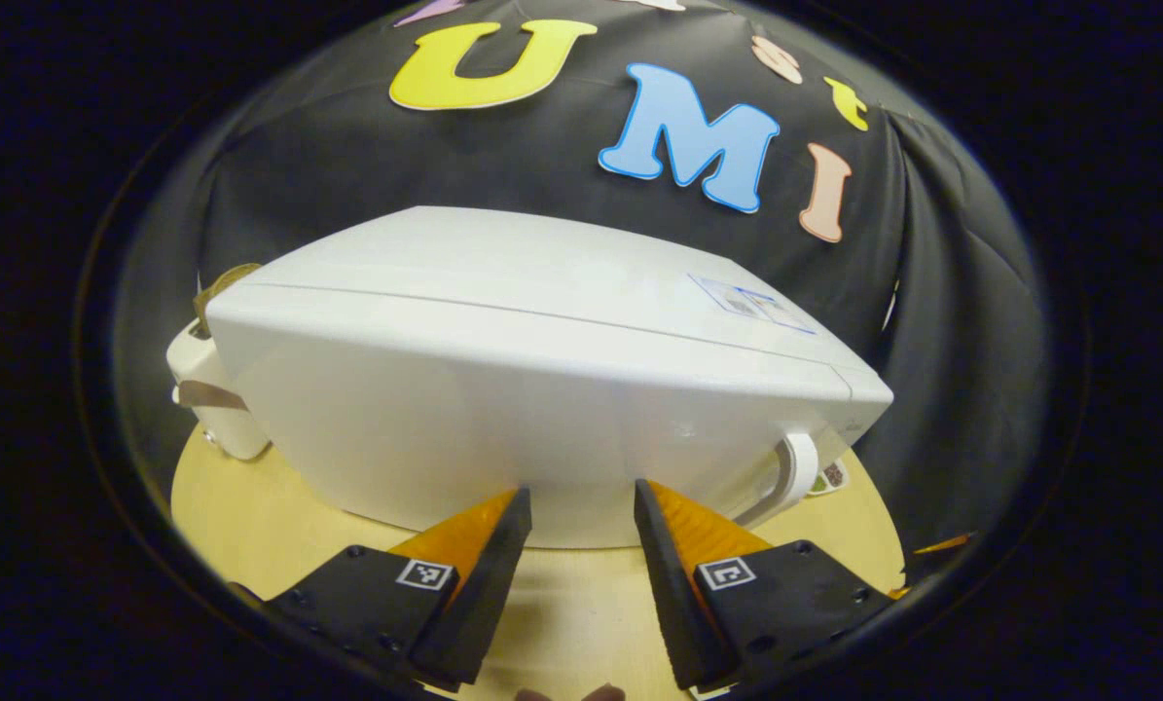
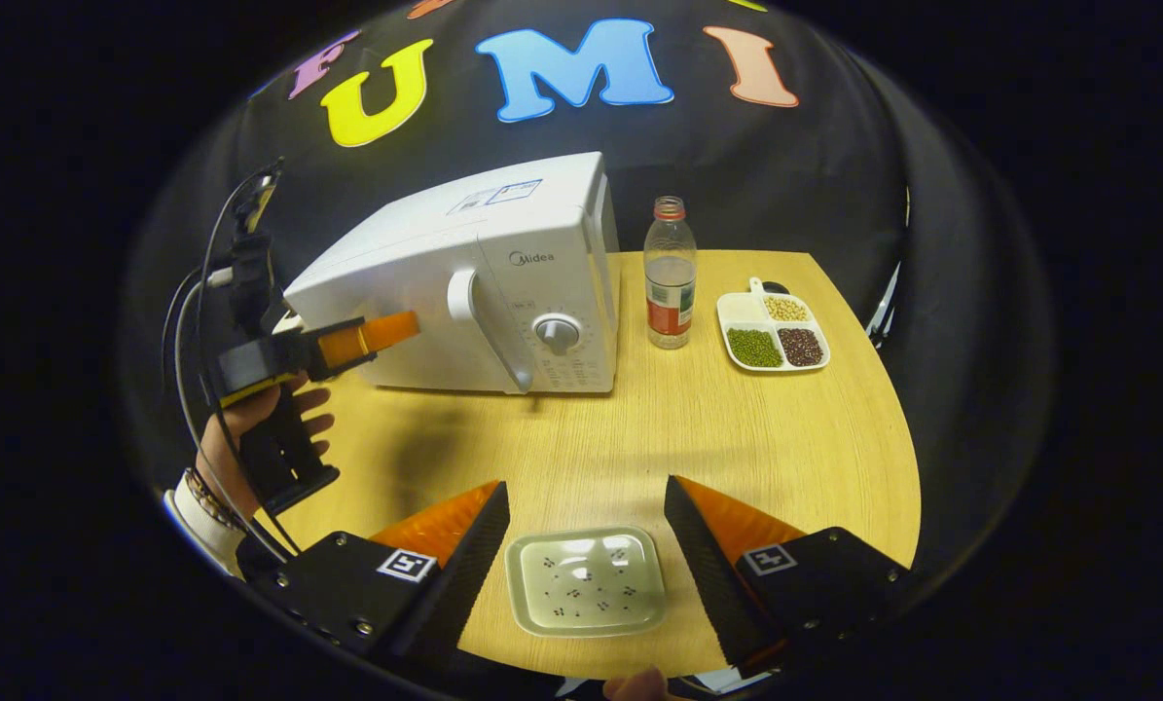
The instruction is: Open the microwave oven with the left hand, put the food in, and close the microwave oven.
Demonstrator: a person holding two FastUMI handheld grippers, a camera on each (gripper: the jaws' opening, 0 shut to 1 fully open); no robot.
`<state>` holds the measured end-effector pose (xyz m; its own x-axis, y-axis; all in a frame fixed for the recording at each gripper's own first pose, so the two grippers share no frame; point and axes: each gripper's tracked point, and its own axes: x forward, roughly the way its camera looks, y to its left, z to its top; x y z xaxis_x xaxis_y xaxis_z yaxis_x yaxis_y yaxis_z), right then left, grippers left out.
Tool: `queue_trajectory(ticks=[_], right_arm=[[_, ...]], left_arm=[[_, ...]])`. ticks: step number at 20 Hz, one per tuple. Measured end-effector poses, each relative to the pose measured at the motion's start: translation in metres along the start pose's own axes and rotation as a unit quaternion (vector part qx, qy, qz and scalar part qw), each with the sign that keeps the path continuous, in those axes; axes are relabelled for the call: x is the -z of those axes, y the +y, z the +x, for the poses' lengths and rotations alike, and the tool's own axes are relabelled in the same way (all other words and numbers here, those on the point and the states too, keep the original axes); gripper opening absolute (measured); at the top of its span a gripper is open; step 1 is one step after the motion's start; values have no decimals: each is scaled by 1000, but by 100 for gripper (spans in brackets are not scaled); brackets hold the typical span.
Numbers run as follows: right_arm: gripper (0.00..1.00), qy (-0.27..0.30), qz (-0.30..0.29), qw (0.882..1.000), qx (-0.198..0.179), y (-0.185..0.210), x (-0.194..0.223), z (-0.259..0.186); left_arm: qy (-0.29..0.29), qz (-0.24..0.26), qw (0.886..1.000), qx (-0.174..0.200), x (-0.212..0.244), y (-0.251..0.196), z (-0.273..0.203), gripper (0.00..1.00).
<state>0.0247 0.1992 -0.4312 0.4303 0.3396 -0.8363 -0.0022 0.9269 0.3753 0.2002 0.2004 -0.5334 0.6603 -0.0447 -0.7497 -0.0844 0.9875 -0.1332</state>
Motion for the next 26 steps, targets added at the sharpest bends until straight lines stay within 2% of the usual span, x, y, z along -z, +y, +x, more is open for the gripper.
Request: queue_trajectory(ticks=[2, 3, 5, 6, 7, 8, 9, 10, 11, 12, 13, 14, 15, 16, 18, 21, 23, 24, 25, 26], right_arm=[[99, -11, -6, 1000, -9, 2, -3, -8], [99, -17, -8, 1000, -14, 3, -4, -12], [99, -29, -11, 999, -24, 1, -7, -18], [98, -37, -9, 999, -29, -2, -10, -20], [94, -42, -6, 998, -39, -3, -12, -22], [98, -47, -2, 998, -49, -7, -14, -24], [98, -56, 5, 997, -57, -11, -21, -28], [98, -68, 11, 995, -66, -14, -27, -33], [99, -87, 9, 993, -74, -17, -37, -40], [98, -107, -2, 991, -82, -21, -47, -47], [98, -122, -16, 988, -89, -24, -53, -53], [98, -134, -28, 986, -97, -24, -57, -61], [98, -149, -40, 982, -107, -23, -64, -67], [98, -166, -51, 978, -116, -20, -71, -76], [98, -203, -67, 968, -131, -14, -86, -98], [98, -277, -97, 945, -142, -2, -119, -149], [98, -321, -127, 929, -135, 6, -138, -184], [98, -340, -139, 921, -129, 11, -146, -204], [98, -362, -144, 913, -124, 18, -157, -224], [98, -380, -142, 907, -113, 21, -165, -241]], left_arm=[[13, 15, 1000, -9, 6, -3, -1, 77], [16, 17, 1000, -15, 7, -3, -5, 82], [4, 0, 1000, -13, 5, -11, -13, 73], [11, -18, 1000, -8, 13, -18, -22, 79], [20, -32, 999, -12, 25, -20, -31, 84], [22, -40, 999, -22, 36, -19, -43, 79], [25, -48, 998, -32, 49, -19, -59, 80], [26, -60, 997, -40, 62, -23, -76, 86], [20, -71, 996, -49, 70, -27, -96, 79], [9, -76, 995, -59, 75, -30, -117, 86], [-4, -77, 995, -70, 75, -34, -138, 85], [-20, -75, 994, -80, 72, -39, -161, 79], [-39, -71, 993, -89, 66, -44, -184, 85], [-59, -67, 991, -95, 58, -53, -215, 79], [-100, -53, 988, -105, 38, -73, -267, 79], [-172, -22, 979, -109, -11, -101, -339, 79], [-215, 0, 970, -113, -43, -113, -382, 79], [-237, 5, 965, -113, -56, -118, -402, 84], [-261, 5, 959, -109, -71, -123, -420, 73], [-282, 1, 954, -104, -82, -127, -438, 78]])
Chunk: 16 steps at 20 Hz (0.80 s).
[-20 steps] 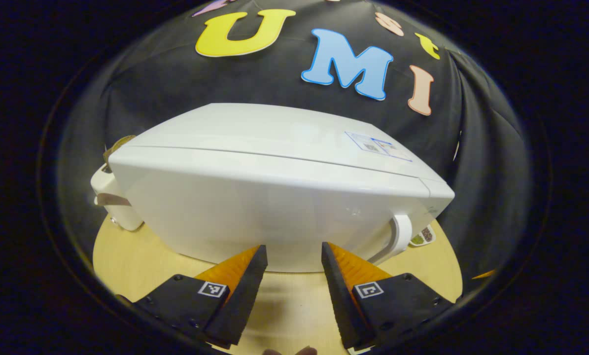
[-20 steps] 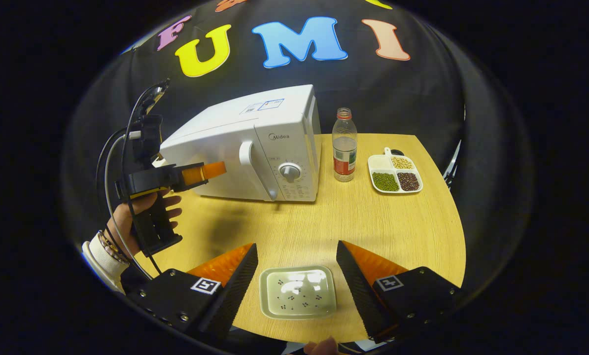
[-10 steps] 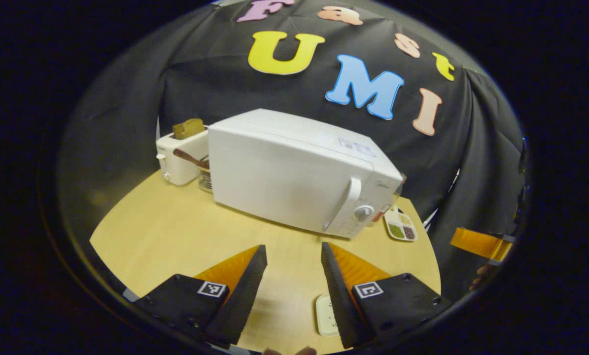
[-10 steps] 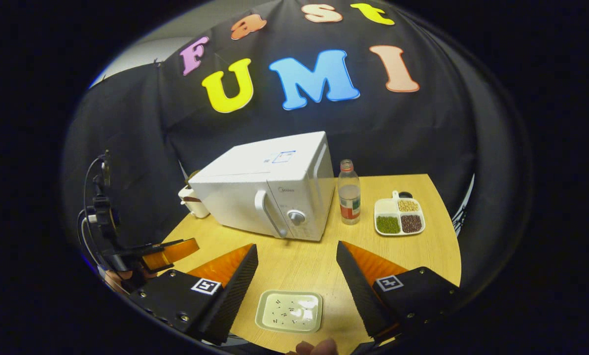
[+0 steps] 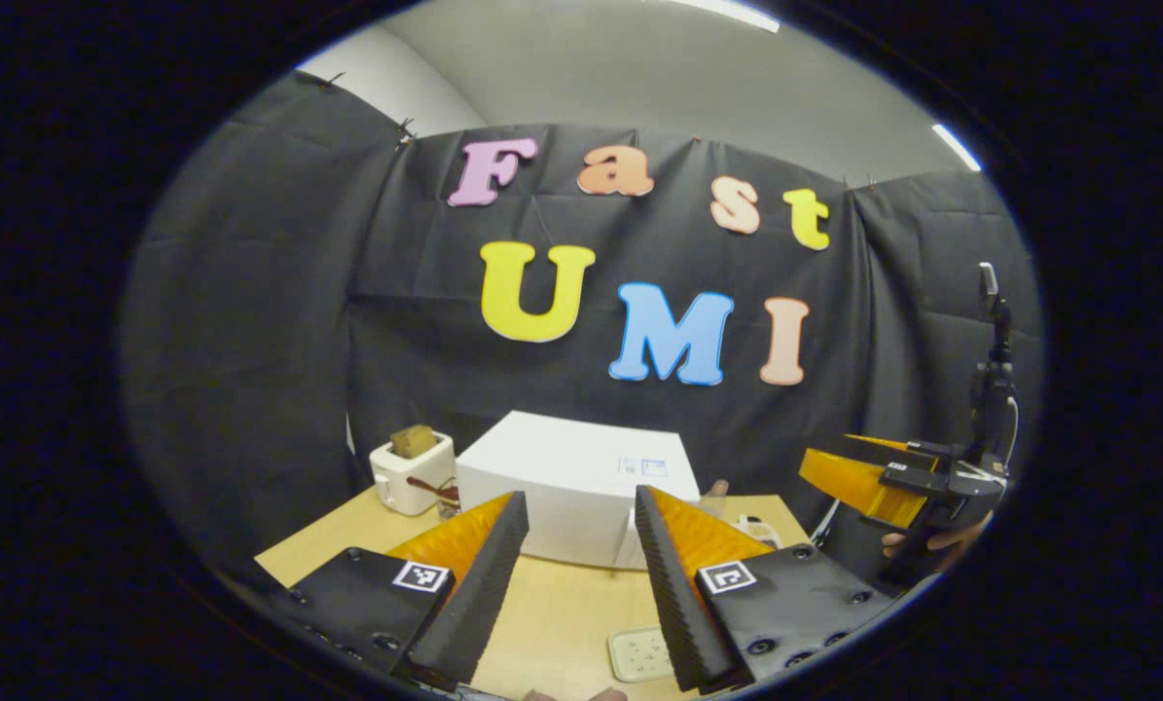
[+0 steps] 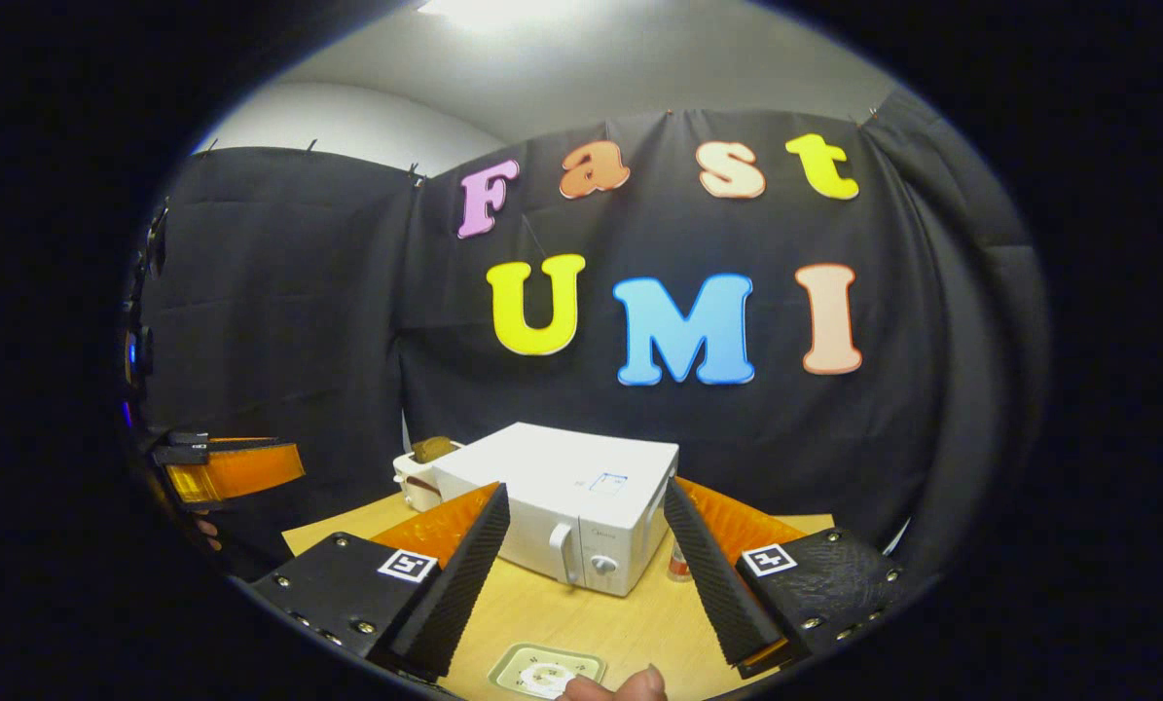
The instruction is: Open the microwave oven with the left hand, put the food in, and close the microwave oven.
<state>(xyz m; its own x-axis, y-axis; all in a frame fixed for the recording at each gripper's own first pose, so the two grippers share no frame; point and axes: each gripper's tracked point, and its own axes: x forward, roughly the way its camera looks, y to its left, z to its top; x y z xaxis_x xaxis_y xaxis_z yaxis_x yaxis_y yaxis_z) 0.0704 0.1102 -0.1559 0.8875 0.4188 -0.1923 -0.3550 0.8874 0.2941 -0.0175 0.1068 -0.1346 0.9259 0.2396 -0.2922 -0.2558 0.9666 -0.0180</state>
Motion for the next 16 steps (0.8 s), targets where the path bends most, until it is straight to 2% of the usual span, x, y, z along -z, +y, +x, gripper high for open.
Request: queue_trajectory(ticks=[1, 5, 6, 7, 8, 10, 11, 12, 13, 14, 16], right_arm=[[98, -13, -1, 1000, 13, 0, -16, -5], [98, -44, 17, 998, 37, 16, -62, -28], [93, -58, 15, 997, 52, 13, -71, -35], [98, -69, 16, 996, 63, 14, -78, -41], [98, -77, 23, 994, 73, 19, -84, -47], [98, -77, 30, 992, 93, 24, -84, -58], [98, -70, 29, 992, 100, 27, -82, -64], [98, -62, 27, 992, 106, 32, -77, -68], [98, -57, 26, 992, 112, 38, -73, -71], [98, -60, 25, 990, 122, 44, -72, -73], [98, -53, 7, 990, 127, 58, -68, -72]], left_arm=[[-17, -4, 1000, 1, -16, 3, -11, 72], [-66, 50, 996, -26, -67, 38, -49, 72], [-76, 55, 995, -24, -77, 40, -59, 72], [-84, 55, 995, -18, -81, 40, -66, 72], [-86, 50, 995, -12, -85, 43, -71, 75], [-87, 50, 995, -2, -86, 55, -73, 77], [-87, 60, 994, 1, -86, 63, -72, 72], [-84, 68, 994, 5, -85, 69, -71, 83], [-82, 70, 994, 15, -85, 70, -70, 83], [-83, 63, 994, 28, -85, 69, -71, 72], [-85, 44, 994, 44, -85, 76, -68, 72]])
